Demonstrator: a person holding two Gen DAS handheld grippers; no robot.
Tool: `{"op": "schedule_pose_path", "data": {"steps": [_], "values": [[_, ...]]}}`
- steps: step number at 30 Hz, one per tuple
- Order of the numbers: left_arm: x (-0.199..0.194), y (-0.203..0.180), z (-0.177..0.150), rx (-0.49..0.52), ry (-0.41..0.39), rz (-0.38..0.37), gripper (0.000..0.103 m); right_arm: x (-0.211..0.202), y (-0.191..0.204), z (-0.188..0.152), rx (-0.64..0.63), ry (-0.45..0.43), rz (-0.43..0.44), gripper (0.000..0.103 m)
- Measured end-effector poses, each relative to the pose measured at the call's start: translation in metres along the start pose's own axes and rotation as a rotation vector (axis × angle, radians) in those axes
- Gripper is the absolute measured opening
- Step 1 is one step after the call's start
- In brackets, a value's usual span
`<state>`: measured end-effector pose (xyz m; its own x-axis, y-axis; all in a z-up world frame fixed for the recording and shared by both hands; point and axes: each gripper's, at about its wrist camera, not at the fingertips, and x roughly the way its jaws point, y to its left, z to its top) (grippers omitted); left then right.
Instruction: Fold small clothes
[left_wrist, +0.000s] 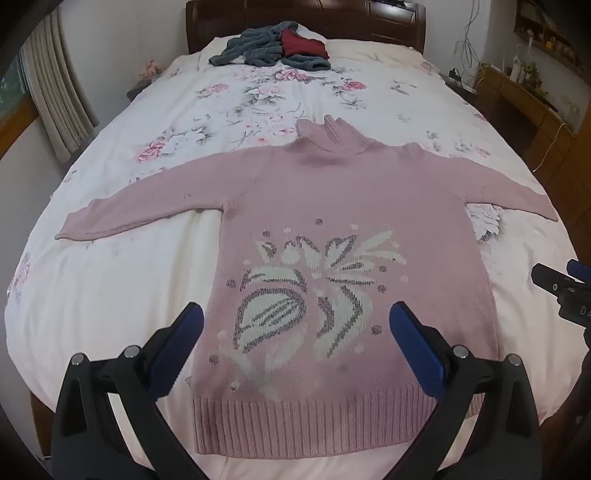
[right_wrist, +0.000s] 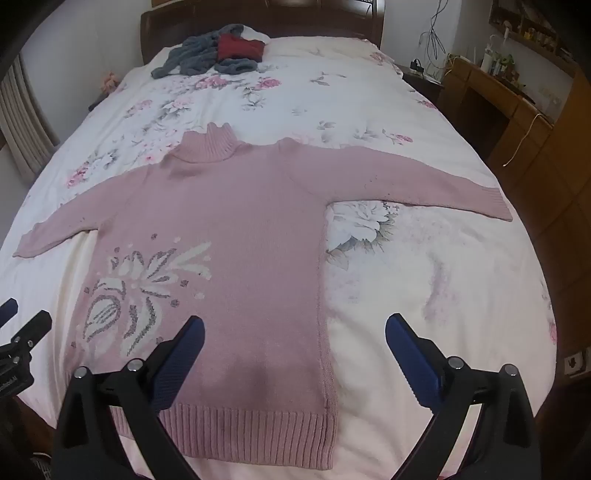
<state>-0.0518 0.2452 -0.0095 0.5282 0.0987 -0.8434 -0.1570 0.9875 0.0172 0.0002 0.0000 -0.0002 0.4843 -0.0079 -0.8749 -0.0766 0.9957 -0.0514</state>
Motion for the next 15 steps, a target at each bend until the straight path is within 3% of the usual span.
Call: {"op": "schedule_pose_path", "data": {"steps": [15], "values": [[-0.007,0.005,0.003,0.012,-0.032,-0.004,0.1,0.004,0.003,0.0,0.0,-0.007,0.018,0.099]]}}
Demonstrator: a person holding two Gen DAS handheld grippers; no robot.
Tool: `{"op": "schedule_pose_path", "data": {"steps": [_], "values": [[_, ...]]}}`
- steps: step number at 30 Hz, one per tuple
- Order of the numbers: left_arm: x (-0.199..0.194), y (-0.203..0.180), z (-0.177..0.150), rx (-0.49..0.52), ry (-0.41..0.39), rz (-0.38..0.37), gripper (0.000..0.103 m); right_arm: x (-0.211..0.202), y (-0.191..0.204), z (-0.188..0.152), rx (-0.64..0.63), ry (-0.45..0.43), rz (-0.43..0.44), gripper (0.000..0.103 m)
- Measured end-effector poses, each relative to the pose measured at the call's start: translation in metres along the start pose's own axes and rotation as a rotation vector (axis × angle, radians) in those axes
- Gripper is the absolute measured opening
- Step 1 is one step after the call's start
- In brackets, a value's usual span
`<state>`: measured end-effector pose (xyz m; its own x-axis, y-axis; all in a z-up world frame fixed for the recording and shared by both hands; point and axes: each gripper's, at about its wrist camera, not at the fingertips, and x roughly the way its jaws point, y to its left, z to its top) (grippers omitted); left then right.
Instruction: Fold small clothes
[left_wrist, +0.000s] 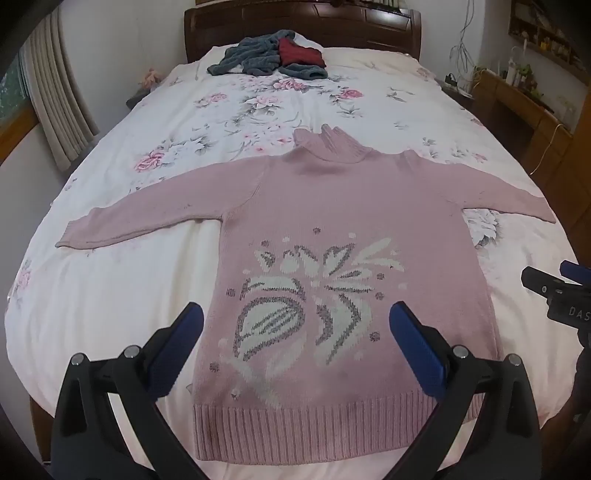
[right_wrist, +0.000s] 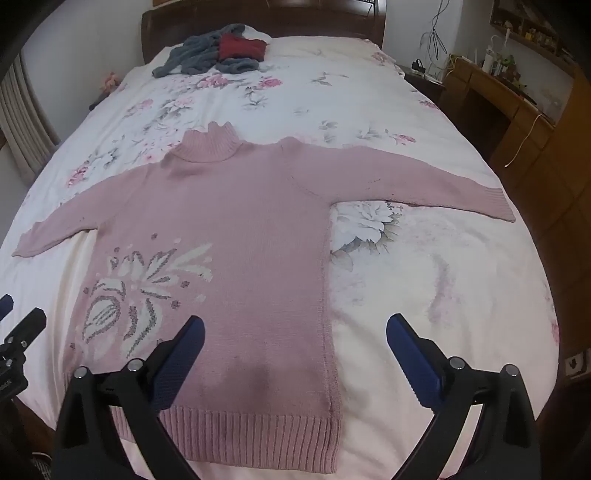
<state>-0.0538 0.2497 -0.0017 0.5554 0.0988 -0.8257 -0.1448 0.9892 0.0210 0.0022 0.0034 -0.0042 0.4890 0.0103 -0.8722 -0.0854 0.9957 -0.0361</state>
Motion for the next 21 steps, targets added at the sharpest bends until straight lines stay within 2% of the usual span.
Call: {"op": "schedule_pose_path", "data": {"steps": [21], "values": [[-0.0045,-0.0017,0.0018,0.008,-0.01,0.004,0.1,-0.0038,0.0009,0.0028,-0.003,-0.021,0.003,0.099]]}}
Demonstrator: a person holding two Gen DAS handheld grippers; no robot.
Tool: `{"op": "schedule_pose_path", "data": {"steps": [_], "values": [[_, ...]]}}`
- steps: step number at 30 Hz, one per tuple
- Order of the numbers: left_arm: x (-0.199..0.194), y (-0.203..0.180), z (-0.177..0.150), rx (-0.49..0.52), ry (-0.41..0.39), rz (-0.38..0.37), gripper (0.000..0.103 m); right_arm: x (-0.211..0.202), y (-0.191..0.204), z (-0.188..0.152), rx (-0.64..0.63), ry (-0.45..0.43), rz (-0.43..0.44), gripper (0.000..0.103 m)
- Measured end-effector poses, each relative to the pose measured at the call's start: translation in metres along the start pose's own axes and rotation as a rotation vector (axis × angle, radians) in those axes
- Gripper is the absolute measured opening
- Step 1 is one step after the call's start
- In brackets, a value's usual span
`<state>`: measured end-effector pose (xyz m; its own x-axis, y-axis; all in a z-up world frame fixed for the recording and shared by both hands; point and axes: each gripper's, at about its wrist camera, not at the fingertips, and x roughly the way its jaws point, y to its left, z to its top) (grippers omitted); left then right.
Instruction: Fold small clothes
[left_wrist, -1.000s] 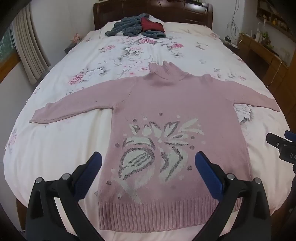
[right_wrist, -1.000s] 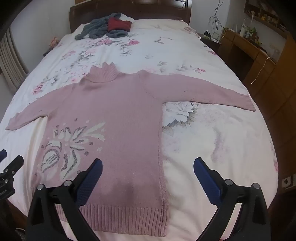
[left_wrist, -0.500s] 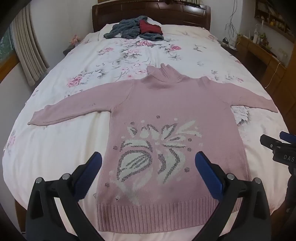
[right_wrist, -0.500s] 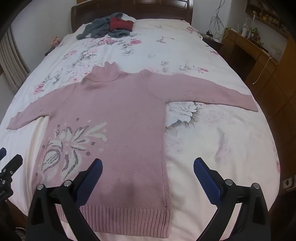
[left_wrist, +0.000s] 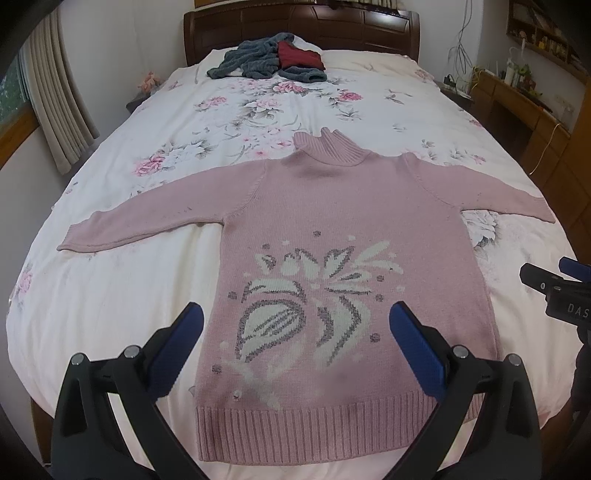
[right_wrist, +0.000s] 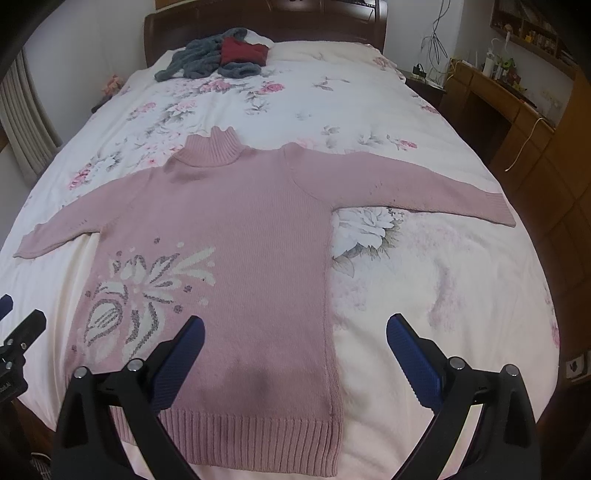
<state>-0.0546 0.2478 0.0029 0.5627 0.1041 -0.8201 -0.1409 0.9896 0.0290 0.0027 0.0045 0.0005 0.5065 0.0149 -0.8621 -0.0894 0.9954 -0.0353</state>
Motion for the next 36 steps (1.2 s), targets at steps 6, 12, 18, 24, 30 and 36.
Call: {"op": "schedule_pose_path", "data": {"steps": [6,12,18,24,30,36], "values": [[-0.0012,-0.0006,0.0006,0.009,-0.007,-0.001,0.1,-0.0003,0.0006,0.0007,-0.001,-0.002,0.001,0.099],[-0.0013,-0.0001,0.0004,0.006,-0.009,-0.001,0.1,-0.0004,0.0005,0.001,-0.001,-0.005,0.003,0.099],[-0.0008,-0.0016,0.0007,0.009,-0.01,0.005,0.1,0.0001,-0.0002,0.002,-0.001,-0.01,0.003,0.099],[-0.0006,-0.0007,0.0012,0.009,-0.009,0.004,0.1,0.0002,0.0001,0.0024,-0.002,-0.011,0.005,0.099],[0.0005,-0.0001,0.0009,0.009,-0.015,0.002,0.1,0.0005,0.0001,0.0024,-0.002,-0.017,0.006,0.099],[0.0003,0.0008,0.0009,0.012,-0.023,0.005,0.1,0.0009,0.0008,0.0027,-0.004,-0.024,0.003,0.099]]}}
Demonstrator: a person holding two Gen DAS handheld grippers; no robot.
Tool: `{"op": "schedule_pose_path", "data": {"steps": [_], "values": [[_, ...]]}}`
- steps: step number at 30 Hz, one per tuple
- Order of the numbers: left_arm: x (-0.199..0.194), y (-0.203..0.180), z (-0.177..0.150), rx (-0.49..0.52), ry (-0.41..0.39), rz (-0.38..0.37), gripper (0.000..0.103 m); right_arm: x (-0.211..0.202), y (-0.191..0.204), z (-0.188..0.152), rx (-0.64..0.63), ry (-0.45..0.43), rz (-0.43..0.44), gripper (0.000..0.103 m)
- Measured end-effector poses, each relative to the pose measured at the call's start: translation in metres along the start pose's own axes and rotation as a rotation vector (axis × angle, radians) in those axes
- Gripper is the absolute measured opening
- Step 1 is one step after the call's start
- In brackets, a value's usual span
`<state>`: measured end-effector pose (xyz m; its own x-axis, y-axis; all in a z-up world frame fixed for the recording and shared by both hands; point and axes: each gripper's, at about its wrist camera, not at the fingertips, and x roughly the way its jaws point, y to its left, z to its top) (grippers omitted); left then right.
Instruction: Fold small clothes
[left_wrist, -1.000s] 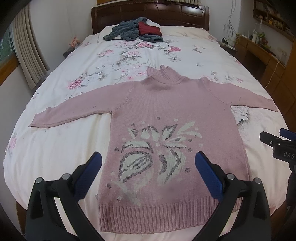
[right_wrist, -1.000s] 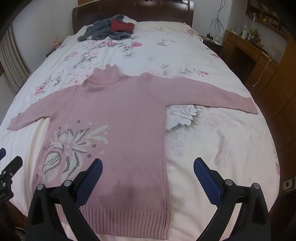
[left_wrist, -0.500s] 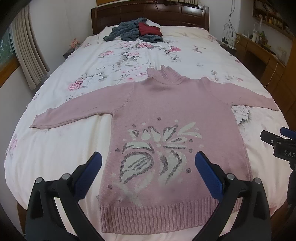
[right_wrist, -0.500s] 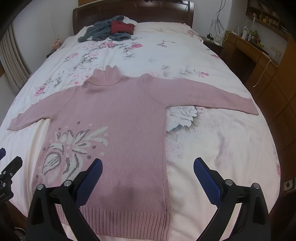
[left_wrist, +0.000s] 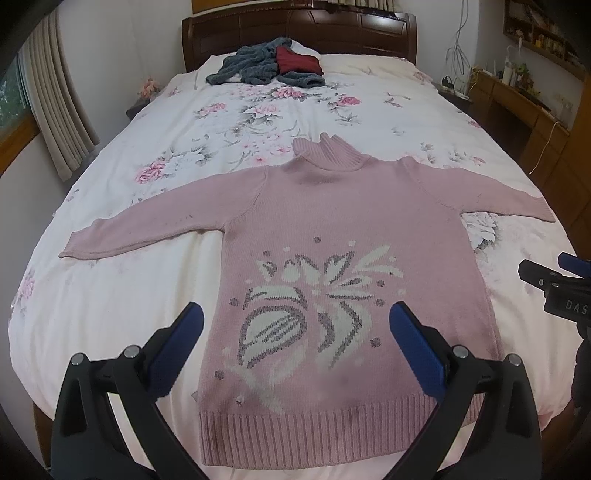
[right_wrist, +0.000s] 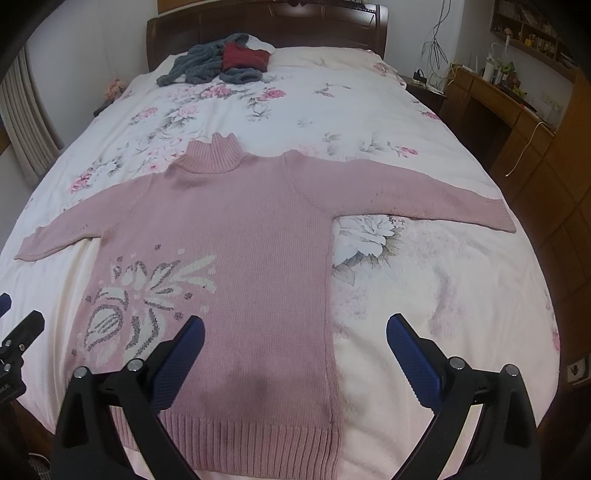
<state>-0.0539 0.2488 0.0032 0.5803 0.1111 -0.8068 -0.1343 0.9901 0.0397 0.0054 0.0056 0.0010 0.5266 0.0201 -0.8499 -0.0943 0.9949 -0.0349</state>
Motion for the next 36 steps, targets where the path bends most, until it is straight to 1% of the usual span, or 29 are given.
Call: {"op": "schedule_pose_path", "data": {"steps": [17,29,33,36], "values": [[-0.001,0.001,0.001,-0.006,-0.013,-0.007,0.1,0.0,0.0,0.004,-0.005,-0.01,-0.004,0.099],[0.009,0.003,-0.001,-0.009,-0.01,-0.011,0.1,0.006,0.002,0.006,-0.014,-0.012,-0.002,0.099],[0.021,0.004,-0.002,-0.018,0.0,-0.012,0.1,0.019,-0.001,0.006,0.002,0.012,0.02,0.099],[0.043,0.004,-0.001,-0.045,0.02,-0.054,0.1,0.035,-0.012,0.007,0.017,0.022,0.034,0.099]]}}
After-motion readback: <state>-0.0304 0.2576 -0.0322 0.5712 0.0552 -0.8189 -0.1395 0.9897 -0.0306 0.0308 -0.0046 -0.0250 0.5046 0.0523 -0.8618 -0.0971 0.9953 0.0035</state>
